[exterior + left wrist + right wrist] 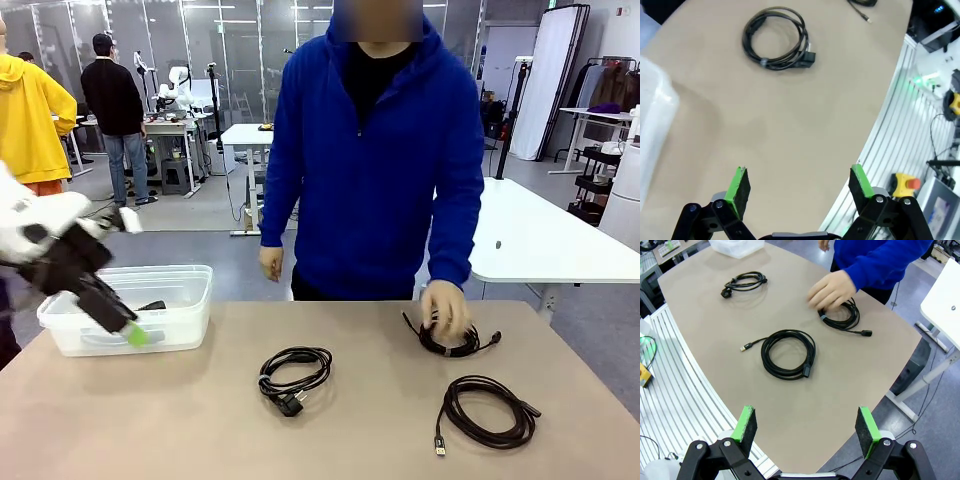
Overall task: Organize and store the cables.
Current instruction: Place the Power Cable into the Organizing box.
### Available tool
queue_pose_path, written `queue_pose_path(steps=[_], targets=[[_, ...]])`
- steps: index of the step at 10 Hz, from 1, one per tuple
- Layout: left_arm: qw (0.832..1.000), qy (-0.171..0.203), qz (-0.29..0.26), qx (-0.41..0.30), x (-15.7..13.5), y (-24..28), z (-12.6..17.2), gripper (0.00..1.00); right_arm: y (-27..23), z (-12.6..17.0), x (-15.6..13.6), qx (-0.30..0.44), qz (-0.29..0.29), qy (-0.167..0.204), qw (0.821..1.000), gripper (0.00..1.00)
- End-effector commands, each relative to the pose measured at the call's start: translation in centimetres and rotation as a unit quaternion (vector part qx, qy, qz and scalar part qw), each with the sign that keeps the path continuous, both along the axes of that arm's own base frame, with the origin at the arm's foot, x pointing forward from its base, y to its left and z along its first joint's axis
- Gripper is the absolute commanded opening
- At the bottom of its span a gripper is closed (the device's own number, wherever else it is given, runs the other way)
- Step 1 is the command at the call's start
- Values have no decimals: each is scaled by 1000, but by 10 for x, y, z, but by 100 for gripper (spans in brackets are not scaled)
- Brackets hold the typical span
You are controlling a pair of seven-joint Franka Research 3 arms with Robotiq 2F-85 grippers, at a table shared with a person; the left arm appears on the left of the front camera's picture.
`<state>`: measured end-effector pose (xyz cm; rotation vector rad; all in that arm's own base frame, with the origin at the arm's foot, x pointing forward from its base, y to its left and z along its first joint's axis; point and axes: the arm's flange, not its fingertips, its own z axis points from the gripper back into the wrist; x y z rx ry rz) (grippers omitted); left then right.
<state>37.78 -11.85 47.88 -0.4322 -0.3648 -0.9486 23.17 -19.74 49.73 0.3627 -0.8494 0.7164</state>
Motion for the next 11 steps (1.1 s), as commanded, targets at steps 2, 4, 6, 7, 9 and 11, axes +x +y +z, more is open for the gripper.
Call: queue_pose_path(steps=[2, 4, 6, 7, 9, 11], targets=[[998, 27, 39, 29, 17, -56, -31, 100, -1, 1, -2, 1, 7, -5, 1000, 100], [998, 33, 30, 35, 18, -67, -46, 100, -1, 1, -2, 1, 7, -5, 1000, 100], [998, 38, 22, 36, 12, -69, -52, 100, -1, 1, -2, 1, 7, -5, 1000, 100], [998, 38, 22, 36, 12, -69, -52, 100, -1, 1, -2, 1, 7, -5, 1000, 100], [998, 38, 22, 36, 12, -69, -52, 100, -1, 1, -2, 1, 7, -5, 1000, 100], [992, 70, 87, 57, 18, -83, -58, 100, -1, 1, -2, 1, 7, -5, 1000, 100]])
